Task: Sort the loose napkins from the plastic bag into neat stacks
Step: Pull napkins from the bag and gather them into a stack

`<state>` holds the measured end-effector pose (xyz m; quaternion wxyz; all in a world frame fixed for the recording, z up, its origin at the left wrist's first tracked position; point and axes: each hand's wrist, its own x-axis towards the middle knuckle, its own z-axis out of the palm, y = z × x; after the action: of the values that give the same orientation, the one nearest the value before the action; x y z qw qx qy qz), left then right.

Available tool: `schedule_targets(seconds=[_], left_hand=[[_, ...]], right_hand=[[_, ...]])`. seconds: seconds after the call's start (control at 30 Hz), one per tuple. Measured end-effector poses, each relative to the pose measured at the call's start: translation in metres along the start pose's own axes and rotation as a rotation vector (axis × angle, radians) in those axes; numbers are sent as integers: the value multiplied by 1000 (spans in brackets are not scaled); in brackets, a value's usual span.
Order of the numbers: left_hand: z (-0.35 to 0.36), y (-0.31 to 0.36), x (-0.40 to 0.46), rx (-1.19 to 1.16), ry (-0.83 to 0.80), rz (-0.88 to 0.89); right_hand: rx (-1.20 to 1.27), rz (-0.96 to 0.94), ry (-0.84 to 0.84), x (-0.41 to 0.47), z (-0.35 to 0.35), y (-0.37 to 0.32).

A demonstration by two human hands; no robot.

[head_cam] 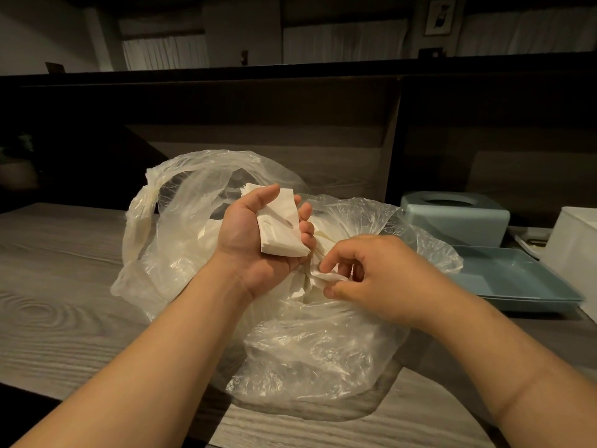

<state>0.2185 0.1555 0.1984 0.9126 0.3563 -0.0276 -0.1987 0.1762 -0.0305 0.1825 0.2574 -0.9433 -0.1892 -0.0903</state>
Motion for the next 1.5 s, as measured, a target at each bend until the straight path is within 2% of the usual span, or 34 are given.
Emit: schedule_targets(seconds=[0.5, 0.6, 0.73, 0.87, 0.93, 1.1, 1.23, 1.37, 1.5], left_hand=[[1, -1, 0, 13, 0, 2], [1, 0, 0, -6, -8, -7], [2, 0, 1, -28, 14, -2], [2, -2, -1, -24, 31, 2], [2, -2, 0, -17, 26, 4], [1, -1, 0, -51, 34, -3], [0, 0, 1, -89, 59, 33], [-1, 1, 0, 41, 27, 31], [1, -3, -7, 253, -108, -72]], right_hand=[[-120, -38, 47, -1, 5, -5], [-77, -55, 152, -1, 4, -8], [110, -34, 309, -3, -3, -10], [-29, 24, 133, -2, -6, -8], [-31, 30, 115, -1, -7, -8], [236, 51, 157, -2, -15, -8], [540, 41, 115, -7, -26, -8], [965, -13, -10, -10, -35, -8], [1043, -29, 21, -9, -37, -7]])
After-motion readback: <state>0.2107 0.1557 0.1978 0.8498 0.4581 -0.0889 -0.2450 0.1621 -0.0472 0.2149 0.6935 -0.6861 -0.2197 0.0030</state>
